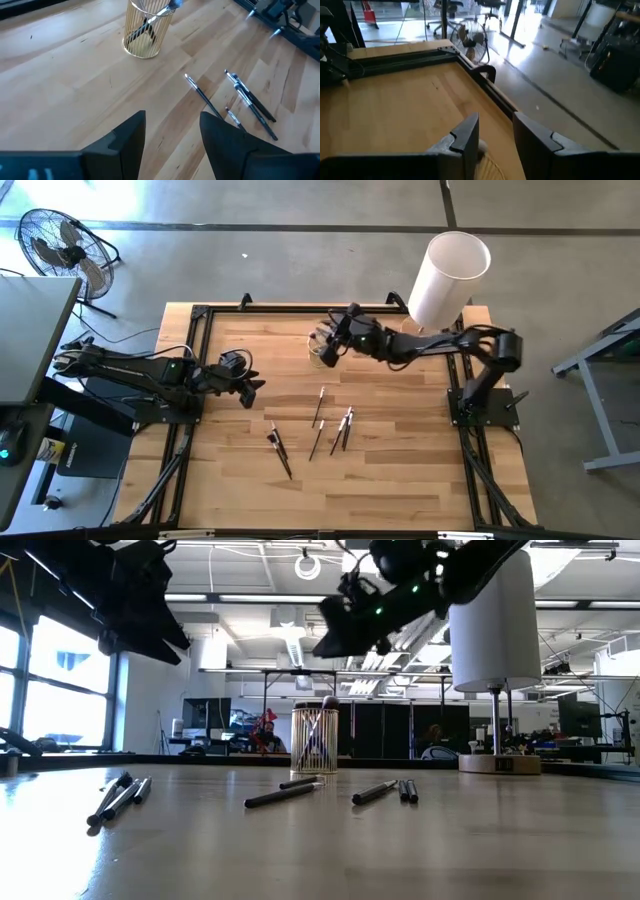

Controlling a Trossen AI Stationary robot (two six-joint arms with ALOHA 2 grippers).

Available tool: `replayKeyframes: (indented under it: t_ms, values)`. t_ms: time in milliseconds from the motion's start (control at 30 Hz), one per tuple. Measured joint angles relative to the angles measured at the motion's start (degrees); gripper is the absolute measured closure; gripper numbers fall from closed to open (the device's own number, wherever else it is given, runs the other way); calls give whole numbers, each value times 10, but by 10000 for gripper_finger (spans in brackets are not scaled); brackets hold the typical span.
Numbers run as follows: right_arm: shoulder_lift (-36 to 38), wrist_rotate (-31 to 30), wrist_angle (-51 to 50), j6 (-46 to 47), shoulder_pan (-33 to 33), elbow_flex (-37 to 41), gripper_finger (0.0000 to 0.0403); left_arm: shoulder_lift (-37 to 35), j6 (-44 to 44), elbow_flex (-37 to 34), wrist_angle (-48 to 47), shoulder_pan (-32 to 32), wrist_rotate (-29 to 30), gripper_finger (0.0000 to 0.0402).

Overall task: Put items in baskets/containers
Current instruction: Put the eyeshadow brush into the pen holder

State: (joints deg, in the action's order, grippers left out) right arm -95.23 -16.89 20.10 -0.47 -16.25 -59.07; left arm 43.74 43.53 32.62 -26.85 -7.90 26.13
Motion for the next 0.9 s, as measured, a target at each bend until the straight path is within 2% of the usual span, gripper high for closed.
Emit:
replayKeyframes:
  t_ms: [167, 233, 300, 400, 467, 567, 700, 900]
  values:
    - [110, -18, -231, 127, 12, 0, 293, 50, 63, 25, -5, 0, 2, 216]
    - [148, -16, -341, 155, 17, 0, 301, 86, 103, 44, -5, 0, 3, 216]
    - [181, -16, -409, 159, 25, 7, 309, 130, 153, 65, -26, 0, 4, 216]
    - [242, 3, -433, 171, 36, 62, 319, 194, 304, 100, -71, 0, -20, 216]
    - [287, 26, -422, 192, 41, 110, 323, 227, 414, 117, -108, 0, -76, 216]
    - [354, 51, -413, 216, 53, 183, 324, 272, 514, 124, -127, 0, -141, 216]
    - [430, 62, -412, 231, 72, 255, 324, 325, 583, 124, -124, 0, -211, 216]
    - [502, 76, -413, 240, 94, 309, 324, 402, 641, 124, -73, 0, -251, 216]
